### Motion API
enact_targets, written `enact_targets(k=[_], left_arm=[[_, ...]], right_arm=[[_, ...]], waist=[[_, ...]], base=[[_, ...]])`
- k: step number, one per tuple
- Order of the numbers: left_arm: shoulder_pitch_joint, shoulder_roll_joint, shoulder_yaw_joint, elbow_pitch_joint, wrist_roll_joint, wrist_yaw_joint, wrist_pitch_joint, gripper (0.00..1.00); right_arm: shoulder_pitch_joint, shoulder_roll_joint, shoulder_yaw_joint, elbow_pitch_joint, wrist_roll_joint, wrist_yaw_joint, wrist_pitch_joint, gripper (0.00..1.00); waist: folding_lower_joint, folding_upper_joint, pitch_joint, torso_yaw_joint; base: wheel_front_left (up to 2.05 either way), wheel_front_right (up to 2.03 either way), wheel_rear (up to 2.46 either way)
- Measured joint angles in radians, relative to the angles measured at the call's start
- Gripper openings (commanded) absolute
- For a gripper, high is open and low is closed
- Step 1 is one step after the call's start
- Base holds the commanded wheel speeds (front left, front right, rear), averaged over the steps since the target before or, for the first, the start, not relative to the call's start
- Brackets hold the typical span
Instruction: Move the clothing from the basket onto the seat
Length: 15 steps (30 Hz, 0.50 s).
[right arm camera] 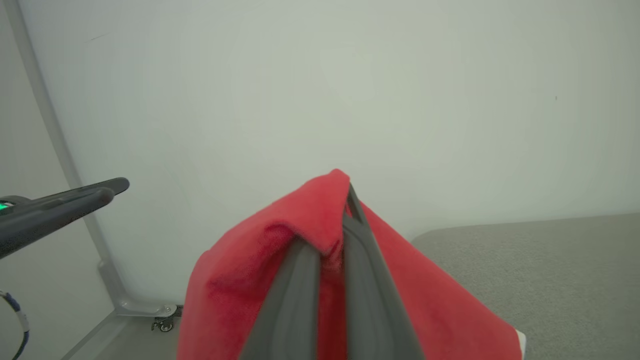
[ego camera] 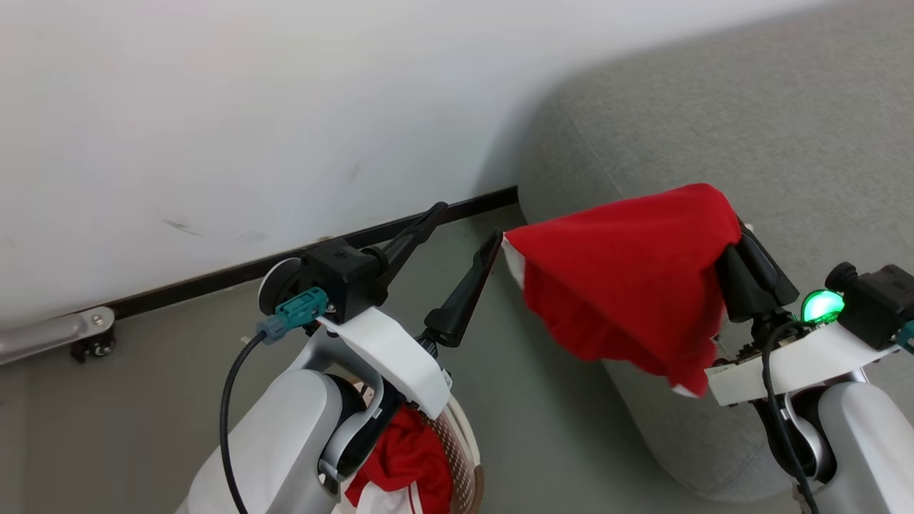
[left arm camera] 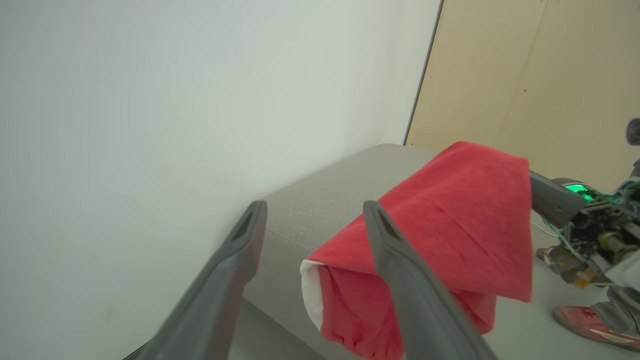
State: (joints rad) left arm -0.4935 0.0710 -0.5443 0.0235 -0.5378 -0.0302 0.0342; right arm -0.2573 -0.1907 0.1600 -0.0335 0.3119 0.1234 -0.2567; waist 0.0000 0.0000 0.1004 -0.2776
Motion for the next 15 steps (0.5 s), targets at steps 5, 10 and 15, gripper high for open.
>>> enact_targets(k=[5, 10, 15], left_arm=[[-0.014, -0.001, -0.002, 0.006, 0.0, 0.0, 0.001, 1.0], [-0.022, -0.001, -0.005, 0.014, 0.001, 0.0, 0.009, 1.0], [-0.033, -0.001, -0.006, 0.017, 0.003, 0.0, 0.009, 1.0]], right_arm=[[0.013, 0.011, -0.012, -0.019, 0.0, 0.0, 0.0, 0.0], [0.013, 0.02, -0.014, -0.032, 0.0, 0.0, 0.0, 0.0], [0.013, 0.027, -0.017, -0.049, 0.0, 0.0, 0.0, 0.0]], waist=[[0.0, 0.0, 0.015, -0.043], [0.0, 0.0, 0.03, -0.086], [0.0, 0.0, 0.047, -0.128]], base=[[0.0, 0.0, 0.0], [0.0, 0.0, 0.0], [0.0, 0.0, 0.0]])
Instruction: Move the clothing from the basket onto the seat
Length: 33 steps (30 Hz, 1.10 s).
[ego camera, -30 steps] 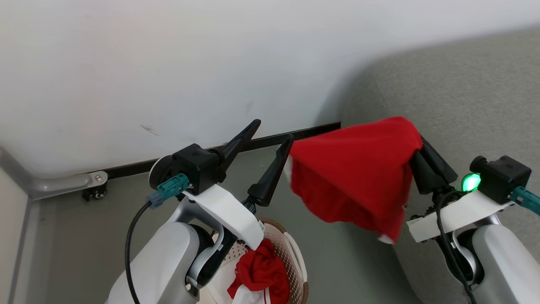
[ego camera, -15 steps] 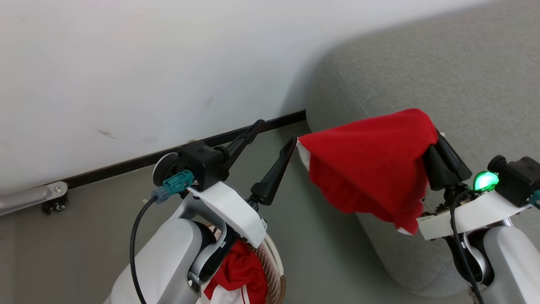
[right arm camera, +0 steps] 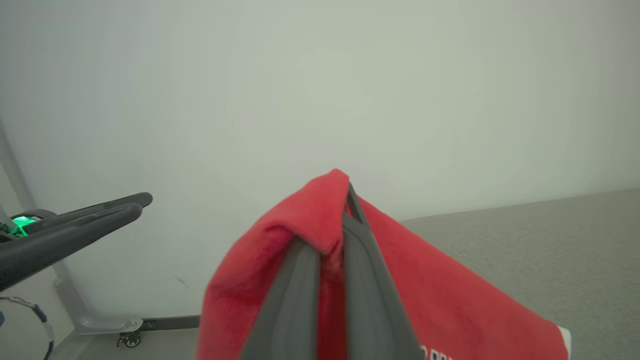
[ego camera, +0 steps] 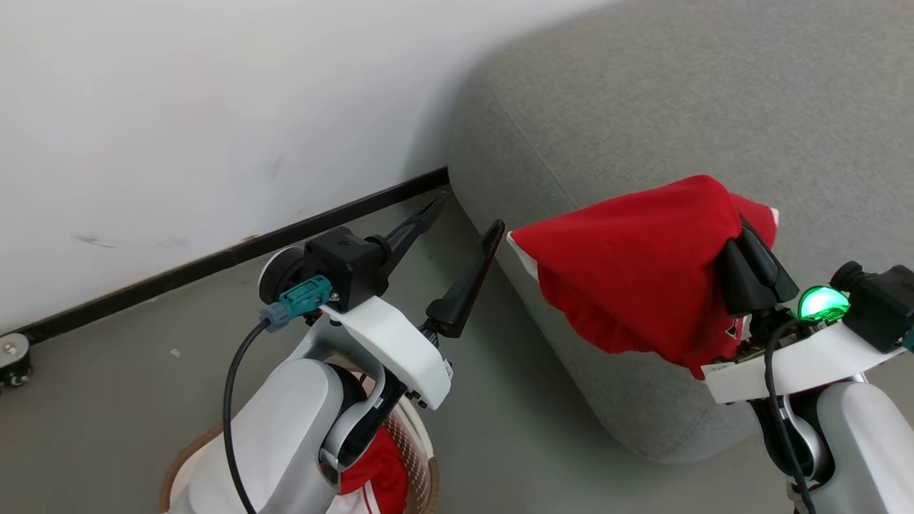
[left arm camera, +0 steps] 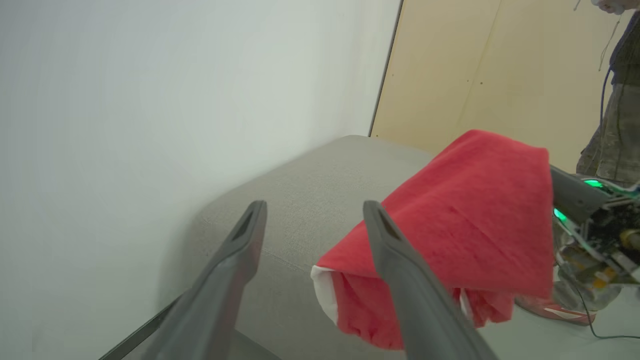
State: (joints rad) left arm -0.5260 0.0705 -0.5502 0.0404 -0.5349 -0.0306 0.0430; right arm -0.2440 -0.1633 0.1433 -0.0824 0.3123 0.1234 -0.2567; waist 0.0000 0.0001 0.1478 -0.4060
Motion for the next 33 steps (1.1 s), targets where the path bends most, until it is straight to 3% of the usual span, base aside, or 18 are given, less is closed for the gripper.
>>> enact_targets(k=[20, 26, 33], left_arm=[[-0.038, 0.026, 0.003, 0.004, 0.027, 0.002, 0.019, 1.0], [-0.038, 0.032, 0.013, -0.004, 0.036, 0.023, 0.031, 1.0], [-0.038, 0.052, 0.018, -0.028, 0.05, 0.039, 0.049, 1.0]], right_arm=[[-0.015, 0.035, -0.018, -0.007, 0.008, 0.0, 0.0, 0.0], [-0.086, 0.047, -0.043, 0.024, 0.049, 0.0, 0.0, 0.0], [-0.194, -0.001, -0.071, 0.081, 0.058, 0.0, 0.0, 0.0]], waist=[[0.0, 0.0, 0.079, -0.116], [0.0, 0.0, 0.109, -0.129], [0.0, 0.0, 0.152, -0.128]], base=[[0.0, 0.0, 0.0], [0.0, 0.0, 0.0], [0.0, 0.0, 0.0]])
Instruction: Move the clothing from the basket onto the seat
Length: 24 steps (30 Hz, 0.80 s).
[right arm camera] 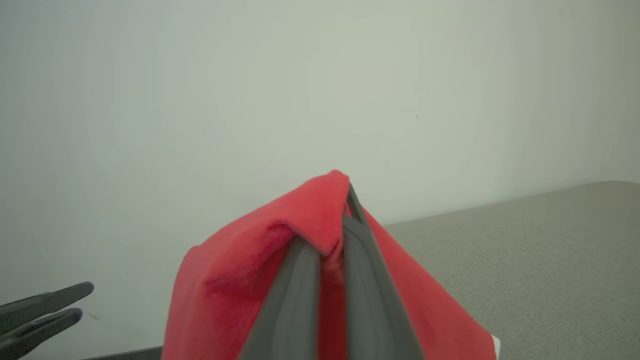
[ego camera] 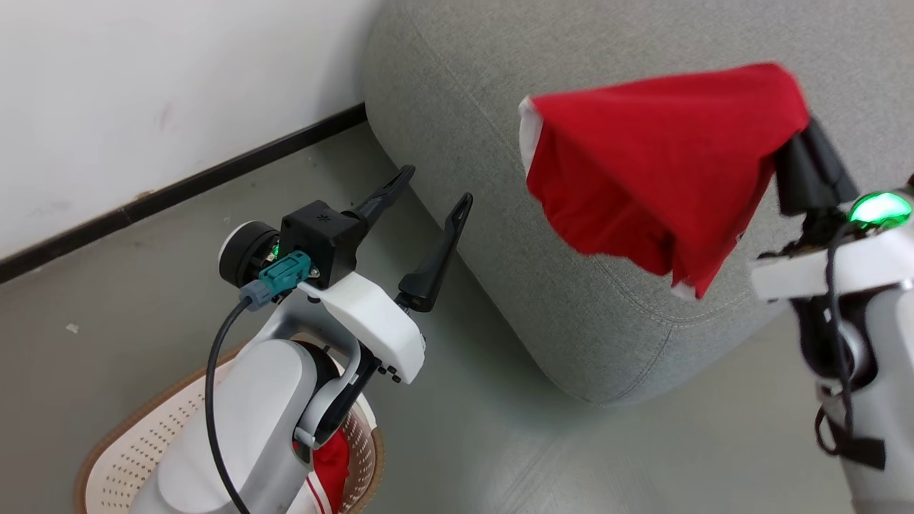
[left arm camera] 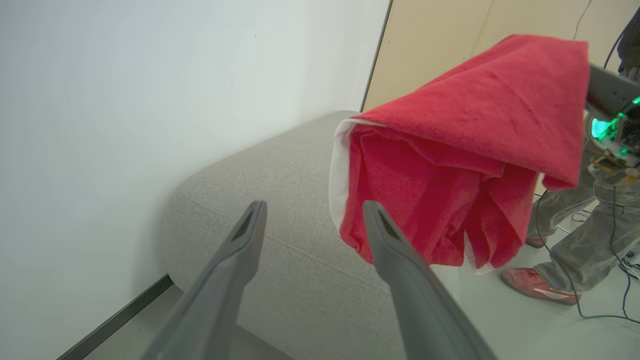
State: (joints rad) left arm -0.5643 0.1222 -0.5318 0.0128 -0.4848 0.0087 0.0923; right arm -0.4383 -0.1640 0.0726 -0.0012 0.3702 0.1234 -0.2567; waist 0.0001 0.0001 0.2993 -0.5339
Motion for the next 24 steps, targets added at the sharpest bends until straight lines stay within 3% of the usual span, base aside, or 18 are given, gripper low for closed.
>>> enact_targets(k=[11, 24], left_arm=[[0.0, 0.004, -0.004, -0.062, 0.019, 0.033, 0.041, 1.0], [-0.005, 0.005, -0.02, -0.141, 0.044, 0.061, 0.085, 1.0]], right_arm=[[-0.226, -0.059, -0.092, 0.123, 0.017, 0.0, 0.0, 0.0], [-0.445, -0.165, -0.074, 0.28, 0.052, 0.0, 0.01, 0.0]], waist=[[0.0, 0.0, 0.082, 0.032], [0.0, 0.0, 0.19, 0.085]], base=[[0.0, 0.0, 0.0], [0.0, 0.0, 0.0]])
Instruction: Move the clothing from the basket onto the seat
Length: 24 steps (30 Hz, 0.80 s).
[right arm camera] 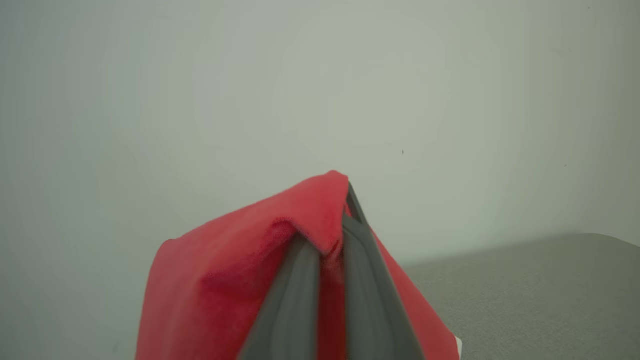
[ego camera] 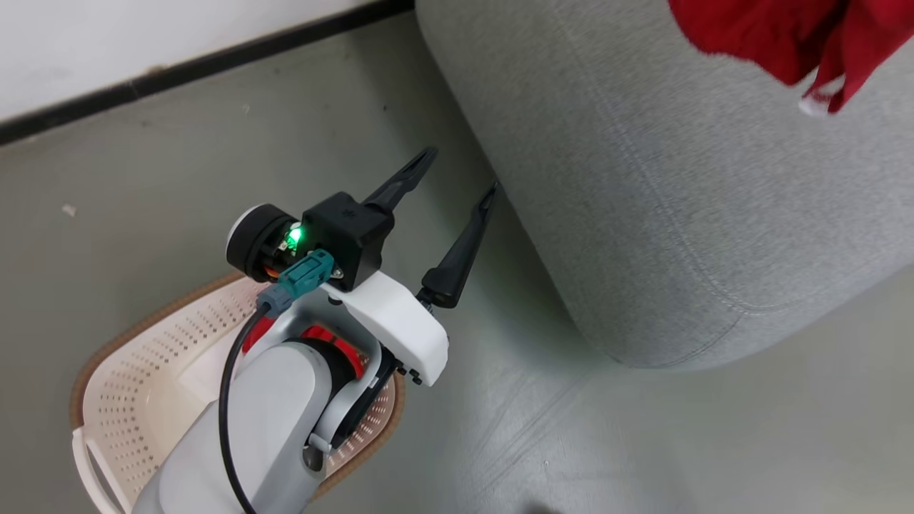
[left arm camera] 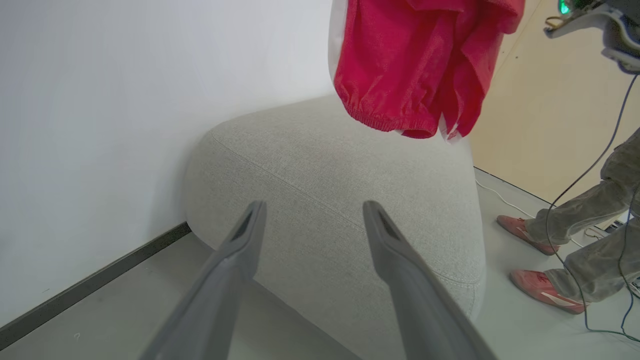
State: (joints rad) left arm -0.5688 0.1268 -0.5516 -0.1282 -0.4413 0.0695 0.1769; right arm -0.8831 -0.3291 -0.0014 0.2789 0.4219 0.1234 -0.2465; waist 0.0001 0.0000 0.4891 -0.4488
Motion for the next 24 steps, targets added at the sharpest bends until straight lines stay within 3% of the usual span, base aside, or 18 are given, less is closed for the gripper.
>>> enact_targets(k=[20, 24], left_arm=[[-0.072, 0.008, -0.026, -0.095, 0.048, 0.016, 0.074, 1.0], [-0.093, 0.007, -0.03, -0.102, 0.057, 0.016, 0.079, 1.0]], right_arm=[[-0.311, -0.21, -0.041, 0.219, -0.002, 0.0, 0.009, 0.0], [-0.311, -0.209, -0.033, 0.28, -0.011, 0.0, 0.009, 0.0]], waist=[[0.0, 0.0, 0.203, 0.095], [0.0, 0.0, 0.241, 0.109]], base=[[0.0, 0.0, 0.0], [0.0, 0.0, 0.0]])
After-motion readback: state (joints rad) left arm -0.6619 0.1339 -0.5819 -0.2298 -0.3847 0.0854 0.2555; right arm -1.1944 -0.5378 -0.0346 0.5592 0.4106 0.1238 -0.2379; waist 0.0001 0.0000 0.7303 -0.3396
